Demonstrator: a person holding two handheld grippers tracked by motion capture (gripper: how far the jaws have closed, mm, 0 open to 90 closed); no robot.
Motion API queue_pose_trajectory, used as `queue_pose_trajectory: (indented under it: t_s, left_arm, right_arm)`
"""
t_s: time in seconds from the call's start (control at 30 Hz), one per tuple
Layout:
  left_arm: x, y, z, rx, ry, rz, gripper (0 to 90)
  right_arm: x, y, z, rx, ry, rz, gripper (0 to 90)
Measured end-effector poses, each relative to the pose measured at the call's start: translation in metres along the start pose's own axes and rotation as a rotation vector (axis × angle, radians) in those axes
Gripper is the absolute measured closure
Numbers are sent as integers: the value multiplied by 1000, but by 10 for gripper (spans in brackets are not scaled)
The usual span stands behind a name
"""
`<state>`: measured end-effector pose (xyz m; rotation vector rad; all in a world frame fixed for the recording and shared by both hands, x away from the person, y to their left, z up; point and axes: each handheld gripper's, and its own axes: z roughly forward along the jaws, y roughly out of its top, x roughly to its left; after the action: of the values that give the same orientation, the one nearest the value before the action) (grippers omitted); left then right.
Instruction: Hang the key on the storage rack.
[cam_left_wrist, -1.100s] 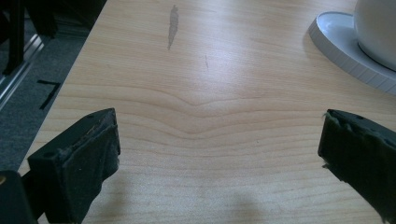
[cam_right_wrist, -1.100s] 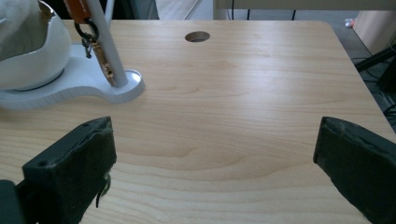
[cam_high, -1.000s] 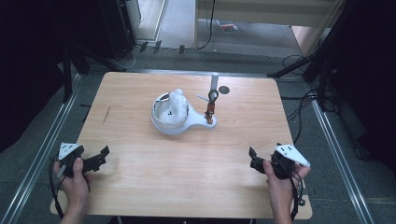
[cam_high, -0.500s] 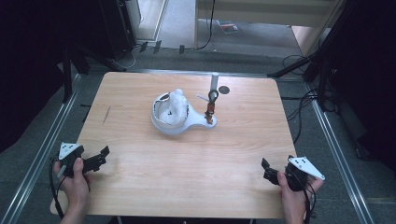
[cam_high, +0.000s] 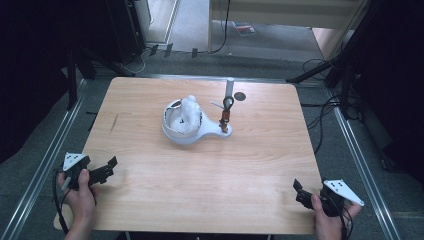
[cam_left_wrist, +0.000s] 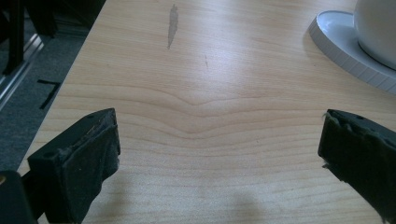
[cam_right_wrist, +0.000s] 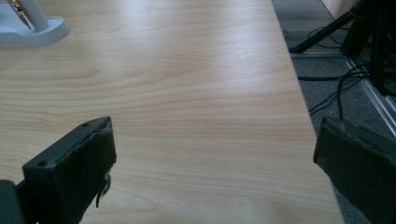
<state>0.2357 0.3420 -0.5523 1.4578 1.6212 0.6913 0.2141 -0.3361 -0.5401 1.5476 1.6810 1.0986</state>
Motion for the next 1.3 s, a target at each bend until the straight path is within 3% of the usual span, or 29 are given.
queue_pose_trajectory:
  t_s: [0.17,0.4,0.47,0.57,0.67,0.77,0.83,0.9,1.13,1.3]
  left_arm:
    - [2,0,-1,-1,-6,-7,0]
    - [0,0,0,5,-10,7,0]
    - [0,0,0,8,-14,9,0]
    - [0,0,0,14,-19,11,0]
    - [-1,-1,-1,18,-24,13,0]
    - [-1,-2,-2,15,-16,21,0]
    - [-2,-2,-2,10,-7,19,0]
    - [-2,-2,-3,3,5,22,0]
    - [-1,-5,-9,-50,23,-6,0]
    - [-2,-7,-11,-78,43,-6,0]
  right_arm:
    - [-14,-3,-9,-3,-17,-2,0]
    - [-28,-5,-13,-31,-14,55,0]
    - [-26,-4,-9,-39,-15,64,1]
    - [-19,-5,-2,-18,-40,20,2]
    - [-12,-5,-1,-36,-49,28,2]
    - [-10,-5,0,-43,-66,1,2]
    - [-11,-5,0,-43,-52,-2,2]
    - [-13,-5,0,-28,-25,17,2]
    - [-15,-8,-5,-20,-34,52,2]
    - [-11,-8,-5,-6,-45,9,2]
